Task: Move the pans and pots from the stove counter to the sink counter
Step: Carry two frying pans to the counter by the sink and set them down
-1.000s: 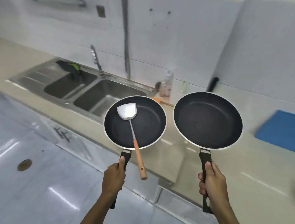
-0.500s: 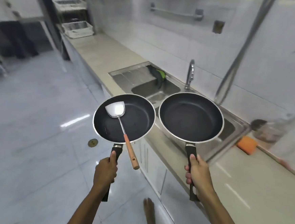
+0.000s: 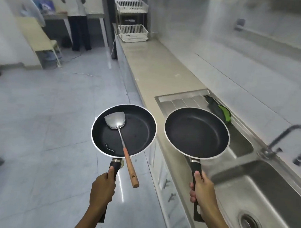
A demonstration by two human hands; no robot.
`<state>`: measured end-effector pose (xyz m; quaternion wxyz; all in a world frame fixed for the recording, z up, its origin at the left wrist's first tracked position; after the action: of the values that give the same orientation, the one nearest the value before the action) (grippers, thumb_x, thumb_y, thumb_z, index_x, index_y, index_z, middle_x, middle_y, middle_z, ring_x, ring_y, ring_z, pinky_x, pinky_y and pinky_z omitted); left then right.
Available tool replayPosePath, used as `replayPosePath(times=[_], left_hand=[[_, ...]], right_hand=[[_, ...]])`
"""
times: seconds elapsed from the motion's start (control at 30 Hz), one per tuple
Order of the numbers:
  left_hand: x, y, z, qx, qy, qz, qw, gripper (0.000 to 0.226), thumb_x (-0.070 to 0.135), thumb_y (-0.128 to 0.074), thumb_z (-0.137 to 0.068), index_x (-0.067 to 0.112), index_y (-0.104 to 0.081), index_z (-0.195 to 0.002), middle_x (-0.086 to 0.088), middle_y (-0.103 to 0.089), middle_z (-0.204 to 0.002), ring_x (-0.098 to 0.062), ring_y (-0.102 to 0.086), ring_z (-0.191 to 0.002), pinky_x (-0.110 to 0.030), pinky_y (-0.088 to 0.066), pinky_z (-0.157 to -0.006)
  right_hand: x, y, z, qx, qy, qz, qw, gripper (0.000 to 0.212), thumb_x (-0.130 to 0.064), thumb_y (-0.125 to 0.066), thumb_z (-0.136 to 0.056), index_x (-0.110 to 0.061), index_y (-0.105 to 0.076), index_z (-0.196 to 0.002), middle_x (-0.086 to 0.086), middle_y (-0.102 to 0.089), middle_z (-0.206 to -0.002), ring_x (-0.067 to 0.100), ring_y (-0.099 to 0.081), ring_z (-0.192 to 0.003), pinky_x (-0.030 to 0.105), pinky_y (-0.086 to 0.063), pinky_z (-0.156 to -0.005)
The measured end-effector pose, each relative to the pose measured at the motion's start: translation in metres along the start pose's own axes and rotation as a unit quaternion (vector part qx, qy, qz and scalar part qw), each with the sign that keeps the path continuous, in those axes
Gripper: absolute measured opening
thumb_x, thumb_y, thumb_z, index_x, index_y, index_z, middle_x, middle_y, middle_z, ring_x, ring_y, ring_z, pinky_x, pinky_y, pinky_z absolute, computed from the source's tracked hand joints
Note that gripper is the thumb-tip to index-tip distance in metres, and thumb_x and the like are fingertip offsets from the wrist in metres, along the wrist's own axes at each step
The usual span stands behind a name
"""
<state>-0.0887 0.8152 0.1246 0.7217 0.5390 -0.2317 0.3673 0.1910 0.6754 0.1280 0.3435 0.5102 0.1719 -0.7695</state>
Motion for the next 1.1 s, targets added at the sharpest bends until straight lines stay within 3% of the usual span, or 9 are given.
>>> replayPosePath(times=[0.27,0.43,0.63,0.73,0.93,1.1], left_hand=[[0.055,0.007,-0.204,-0.004,-0.003,-0.016,1.000,0.058,0.050,-0.032,-0.104,0.009,-0.064,-0.077,-0.010,-0.066,-0.070,-0.025,-0.065,-0.062,-0.024,-0.043,-0.043],[0.100,0.017,-0.352,-0.035,-0.032,-0.051,0.998,0.059,0.051,-0.032,-0.104,0.011,-0.061,-0.071,-0.009,-0.067,-0.069,-0.025,-0.065,-0.065,-0.028,-0.049,-0.053],[0.171,0.018,-0.496,-0.087,-0.061,-0.076,0.991,0.062,0.051,-0.029,-0.104,0.010,-0.061,-0.071,-0.010,-0.067,-0.067,-0.024,-0.063,-0.060,-0.025,-0.047,-0.047],[0.208,0.002,-0.569,-0.103,-0.072,-0.067,0.990,0.065,0.054,-0.025,-0.104,0.010,-0.064,-0.076,-0.009,-0.067,-0.068,-0.023,-0.064,-0.060,-0.023,-0.043,-0.044],[0.290,-0.042,-0.727,-0.115,-0.102,-0.080,0.985,0.061,0.051,-0.028,-0.104,0.009,-0.064,-0.078,-0.010,-0.068,-0.071,-0.023,-0.064,-0.061,-0.024,-0.044,-0.047],[0.382,-0.077,-0.853,-0.127,-0.122,-0.108,0.978,0.062,0.051,-0.028,-0.104,0.008,-0.062,-0.073,-0.010,-0.066,-0.067,-0.023,-0.063,-0.057,-0.024,-0.044,-0.044]], right_hand=[[-0.059,-0.133,-0.139,0.022,0.009,0.007,1.000,0.022,-0.024,-0.042,-0.111,-0.022,-0.062,-0.121,0.007,-0.047,-0.065,0.009,-0.035,-0.035,0.022,-0.031,-0.034],[-0.101,-0.230,-0.215,0.066,-0.001,0.003,0.998,0.024,-0.024,-0.042,-0.111,-0.025,-0.059,-0.127,0.008,-0.047,-0.066,0.011,-0.036,-0.038,0.023,-0.032,-0.036],[-0.161,-0.319,-0.295,0.088,-0.008,-0.008,0.996,0.026,-0.026,-0.043,-0.111,-0.033,-0.059,-0.130,0.006,-0.049,-0.065,0.010,-0.039,-0.039,0.024,-0.034,-0.038],[-0.183,-0.354,-0.350,0.113,0.003,-0.019,0.993,0.025,-0.028,-0.043,-0.111,-0.039,-0.058,-0.127,0.005,-0.051,-0.063,0.011,-0.041,-0.041,0.026,-0.035,-0.039],[-0.222,-0.411,-0.488,0.154,0.001,-0.054,0.987,0.027,-0.026,-0.041,-0.111,-0.027,-0.059,-0.131,0.008,-0.047,-0.065,0.012,-0.036,-0.039,0.023,-0.032,-0.038],[-0.272,-0.456,-0.601,0.200,-0.014,-0.100,0.975,0.026,-0.024,-0.042,-0.111,-0.028,-0.060,-0.129,0.010,-0.046,-0.063,0.014,-0.033,-0.037,0.021,-0.028,-0.039]])
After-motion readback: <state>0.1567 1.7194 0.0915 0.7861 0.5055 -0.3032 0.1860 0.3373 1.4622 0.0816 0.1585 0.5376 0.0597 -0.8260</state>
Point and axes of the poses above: each hand's wrist, its own z-axis away from the middle knuckle, its own y-axis out of the back of the hand, x = y × z, the point moved 1 cm from there along -z, towards the middle knuckle
